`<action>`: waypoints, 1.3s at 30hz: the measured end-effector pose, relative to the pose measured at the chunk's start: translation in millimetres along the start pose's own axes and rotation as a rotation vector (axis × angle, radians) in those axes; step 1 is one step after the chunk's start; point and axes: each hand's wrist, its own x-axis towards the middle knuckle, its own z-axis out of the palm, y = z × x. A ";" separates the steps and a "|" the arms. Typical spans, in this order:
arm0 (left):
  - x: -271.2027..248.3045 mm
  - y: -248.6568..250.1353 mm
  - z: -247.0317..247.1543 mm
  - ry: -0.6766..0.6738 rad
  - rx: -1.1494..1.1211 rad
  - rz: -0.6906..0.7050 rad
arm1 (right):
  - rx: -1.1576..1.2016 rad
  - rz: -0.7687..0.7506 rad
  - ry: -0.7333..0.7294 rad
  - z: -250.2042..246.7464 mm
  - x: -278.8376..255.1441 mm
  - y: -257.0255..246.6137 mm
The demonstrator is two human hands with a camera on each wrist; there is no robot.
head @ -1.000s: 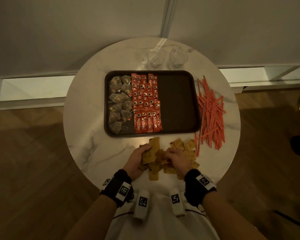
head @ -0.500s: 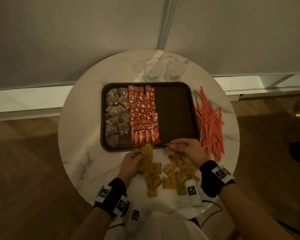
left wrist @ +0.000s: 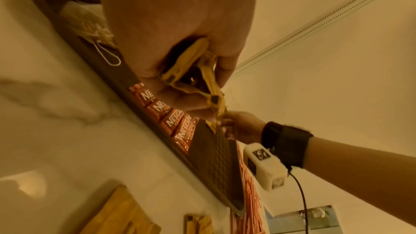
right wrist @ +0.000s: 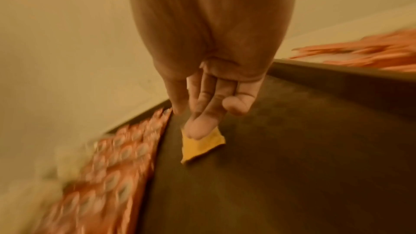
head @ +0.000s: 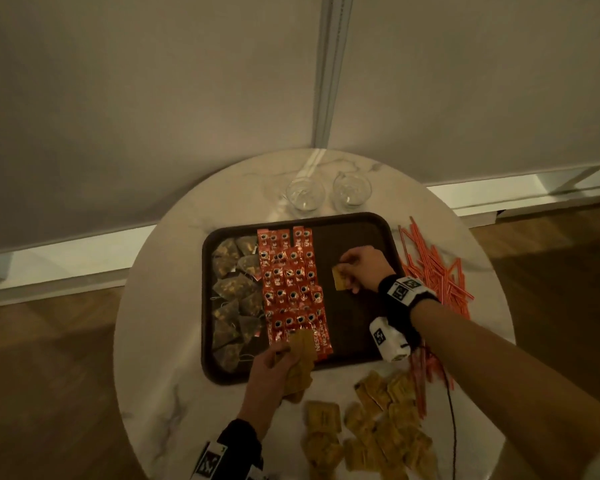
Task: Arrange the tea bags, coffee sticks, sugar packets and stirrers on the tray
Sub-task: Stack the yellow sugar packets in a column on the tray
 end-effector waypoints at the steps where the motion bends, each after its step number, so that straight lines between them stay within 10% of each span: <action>1: 3.5 -1.1 0.2 0.009 0.001 -0.018 | 0.030 -0.010 0.056 -1.8 5.1 -4.8; 6: 20.0 -6.1 -3.8 0.018 -0.017 -0.050 | -0.121 -0.160 0.277 -11.5 -20.0 5.1; 16: 31.5 -20.3 -17.5 0.060 0.091 0.029 | -0.804 -0.346 -0.077 35.9 -32.7 43.8; 29: 31.6 -23.0 -16.3 0.074 0.026 0.040 | -0.683 -0.350 -0.001 35.3 31.5 -8.5; 39: 20.4 -7.4 -8.9 0.036 0.050 0.111 | -0.294 -0.333 0.099 21.6 -27.9 -15.8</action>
